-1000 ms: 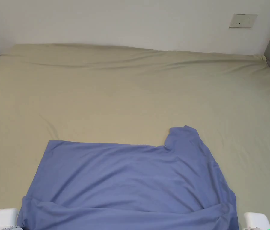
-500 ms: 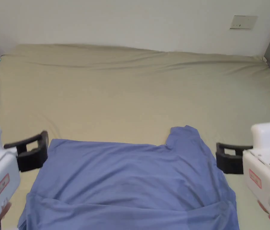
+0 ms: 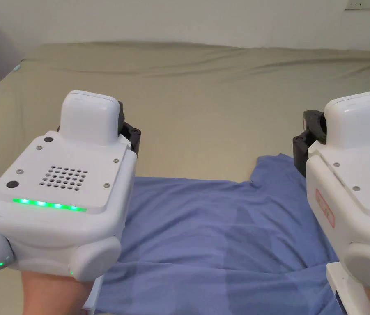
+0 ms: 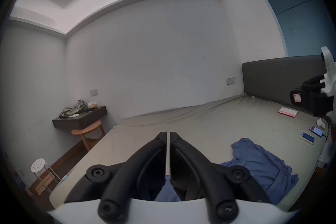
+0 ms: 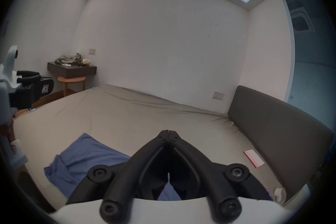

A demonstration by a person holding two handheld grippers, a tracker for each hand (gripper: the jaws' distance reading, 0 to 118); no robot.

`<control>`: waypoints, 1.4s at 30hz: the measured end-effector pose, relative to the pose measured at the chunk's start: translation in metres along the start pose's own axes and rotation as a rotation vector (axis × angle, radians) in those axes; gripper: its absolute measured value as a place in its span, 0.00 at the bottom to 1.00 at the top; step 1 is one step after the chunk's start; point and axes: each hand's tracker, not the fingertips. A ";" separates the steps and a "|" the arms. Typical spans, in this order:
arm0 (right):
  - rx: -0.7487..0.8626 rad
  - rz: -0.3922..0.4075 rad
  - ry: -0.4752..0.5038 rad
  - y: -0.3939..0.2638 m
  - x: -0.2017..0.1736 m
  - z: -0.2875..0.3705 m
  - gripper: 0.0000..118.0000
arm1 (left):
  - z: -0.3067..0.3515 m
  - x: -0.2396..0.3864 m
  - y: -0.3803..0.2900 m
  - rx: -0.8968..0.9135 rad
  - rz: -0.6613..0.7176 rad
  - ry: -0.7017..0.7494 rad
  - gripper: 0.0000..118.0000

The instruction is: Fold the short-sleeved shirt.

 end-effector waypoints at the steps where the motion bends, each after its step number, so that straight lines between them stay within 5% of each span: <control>1: -0.010 0.028 -0.040 -0.004 -0.003 -0.006 0.00 | -0.006 0.001 -0.003 -0.007 0.013 -0.005 0.00; 5: -0.043 -0.051 0.010 -0.016 0.001 -0.024 0.00 | -0.030 0.006 -0.016 -0.057 0.027 -0.014 0.00; 8: -0.067 -0.034 -0.002 -0.027 0.004 -0.042 0.00 | -0.054 0.005 -0.036 -0.127 0.037 -0.032 0.00; 14: -0.144 -0.072 0.001 -0.049 0.012 -0.071 0.00 | -0.126 -0.038 -0.146 -0.511 0.199 -0.023 0.00; 18: -0.201 -0.077 -0.036 -0.070 0.029 -0.092 0.00 | -0.174 -0.062 -0.211 -0.656 0.064 0.109 0.04; 19: -0.216 -0.084 -0.039 -0.074 0.033 -0.098 0.00 | -0.187 -0.075 -0.219 -0.670 0.110 0.083 0.11; 20: -0.228 -0.087 -0.043 -0.079 0.037 -0.102 0.00 | -0.201 -0.087 -0.225 -0.688 0.179 0.082 0.30; 22: -0.249 -0.079 -0.062 -0.088 0.044 -0.108 0.00 | -0.232 -0.103 -0.235 -0.741 0.183 0.120 0.87; 24: -0.270 -0.069 -0.081 -0.095 0.050 -0.114 0.00 | -0.260 -0.114 -0.238 -0.713 0.164 0.120 0.95; 32: -0.338 -0.075 -0.128 -0.111 0.069 -0.121 0.00 | -0.327 -0.118 -0.250 -0.835 0.179 0.121 0.91; 34: -0.348 -0.079 -0.132 -0.112 0.071 -0.121 0.00 | -0.326 -0.107 -0.256 -0.865 0.182 0.094 0.68; 36: -0.358 -0.072 -0.132 -0.112 0.071 -0.122 0.00 | -0.323 -0.099 -0.257 -0.831 0.175 0.064 0.62; 40: -0.369 -0.039 -0.121 -0.111 0.069 -0.122 0.00 | -0.321 -0.086 -0.241 -0.827 0.143 -0.021 0.01; 42: -0.375 -0.039 -0.112 -0.110 0.070 -0.124 0.00 | -0.322 -0.065 -0.236 -0.830 -0.001 0.014 0.01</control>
